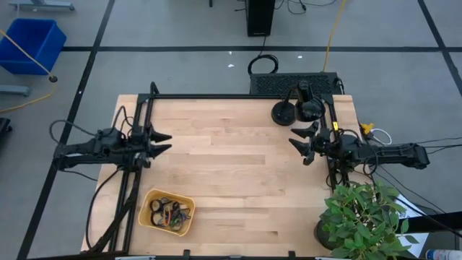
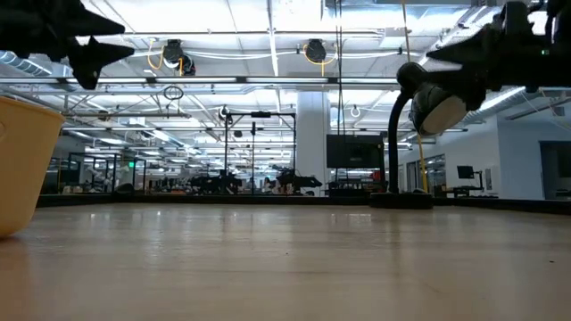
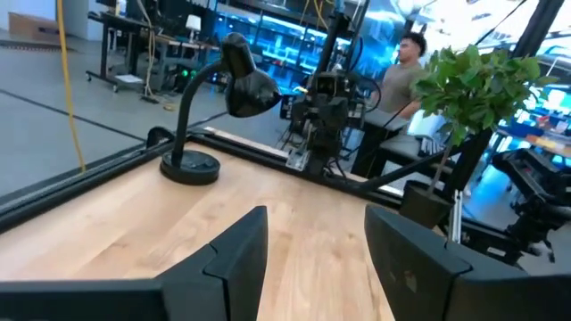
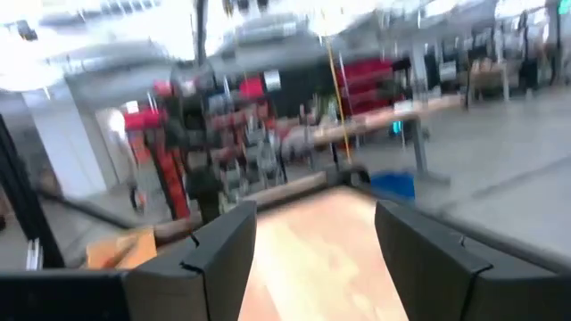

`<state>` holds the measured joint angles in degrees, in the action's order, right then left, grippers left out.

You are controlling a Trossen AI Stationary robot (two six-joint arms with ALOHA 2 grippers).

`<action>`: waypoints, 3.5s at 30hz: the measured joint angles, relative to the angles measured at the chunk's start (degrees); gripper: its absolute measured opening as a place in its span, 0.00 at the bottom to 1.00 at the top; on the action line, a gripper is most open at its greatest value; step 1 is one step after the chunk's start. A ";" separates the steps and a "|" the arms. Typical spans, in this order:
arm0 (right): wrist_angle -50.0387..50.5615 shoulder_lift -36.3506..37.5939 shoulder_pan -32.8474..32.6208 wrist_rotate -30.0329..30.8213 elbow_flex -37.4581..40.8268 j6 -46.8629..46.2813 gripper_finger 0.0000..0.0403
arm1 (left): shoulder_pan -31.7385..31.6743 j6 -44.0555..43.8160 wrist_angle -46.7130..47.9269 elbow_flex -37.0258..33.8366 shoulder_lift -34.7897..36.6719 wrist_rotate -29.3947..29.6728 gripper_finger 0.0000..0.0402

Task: Pick and place rubber bands into bin
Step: Return to Home Position

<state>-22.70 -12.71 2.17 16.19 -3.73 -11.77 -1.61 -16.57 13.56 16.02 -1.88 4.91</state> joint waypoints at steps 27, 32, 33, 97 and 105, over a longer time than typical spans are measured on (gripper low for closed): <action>3.57 2.58 0.00 0.30 2.79 0.43 0.56 | -4.02 1.56 -11.51 -13.95 0.41 -0.02 0.49; 10.95 2.56 0.00 0.25 2.84 0.43 0.56 | -4.66 8.84 -11.49 -13.97 0.41 0.51 0.49; 12.18 2.56 0.00 0.24 2.83 0.43 0.56 | -4.66 9.12 -11.50 -13.97 0.41 0.55 0.49; 19.17 12.61 1.60 0.09 2.89 0.44 0.56 | -4.66 8.28 -12.54 -14.10 0.41 0.81 0.49; 19.28 12.64 1.60 0.06 2.89 0.43 0.56 | -4.66 8.25 -12.54 -14.08 0.41 0.79 0.49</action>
<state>-3.42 -0.08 3.77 16.25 -0.84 -11.33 -6.26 -8.32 1.02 1.93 -1.48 5.69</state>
